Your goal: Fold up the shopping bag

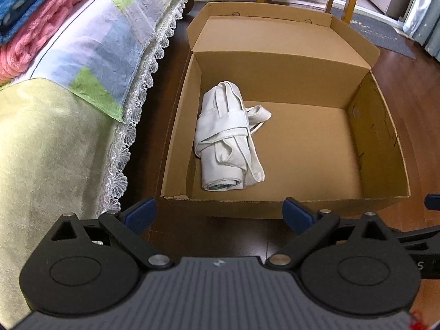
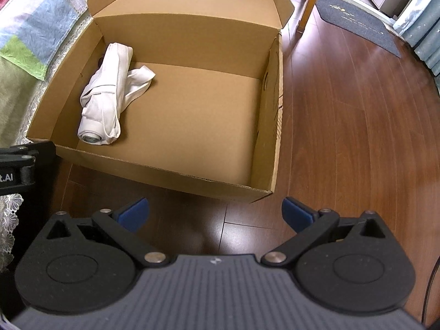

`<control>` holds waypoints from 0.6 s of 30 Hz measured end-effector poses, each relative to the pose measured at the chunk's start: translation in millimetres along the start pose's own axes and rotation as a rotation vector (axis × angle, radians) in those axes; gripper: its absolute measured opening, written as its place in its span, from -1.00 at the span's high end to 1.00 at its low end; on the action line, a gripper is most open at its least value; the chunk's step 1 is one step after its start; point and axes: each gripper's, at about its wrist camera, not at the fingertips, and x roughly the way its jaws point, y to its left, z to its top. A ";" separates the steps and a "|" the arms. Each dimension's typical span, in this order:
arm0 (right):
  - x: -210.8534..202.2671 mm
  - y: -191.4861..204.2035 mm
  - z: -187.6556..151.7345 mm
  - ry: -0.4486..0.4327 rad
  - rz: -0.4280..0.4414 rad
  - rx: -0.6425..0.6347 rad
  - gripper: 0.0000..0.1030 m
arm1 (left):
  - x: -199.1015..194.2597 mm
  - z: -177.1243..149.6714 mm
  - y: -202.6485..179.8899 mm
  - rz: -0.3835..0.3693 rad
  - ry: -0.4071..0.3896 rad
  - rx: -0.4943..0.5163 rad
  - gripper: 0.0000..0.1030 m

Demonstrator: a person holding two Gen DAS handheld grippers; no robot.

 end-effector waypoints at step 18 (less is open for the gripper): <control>-3.3 -6.3 -0.4 -0.012 0.015 0.014 -0.98 | -4.1 0.2 -2.6 0.019 -0.035 0.017 -0.91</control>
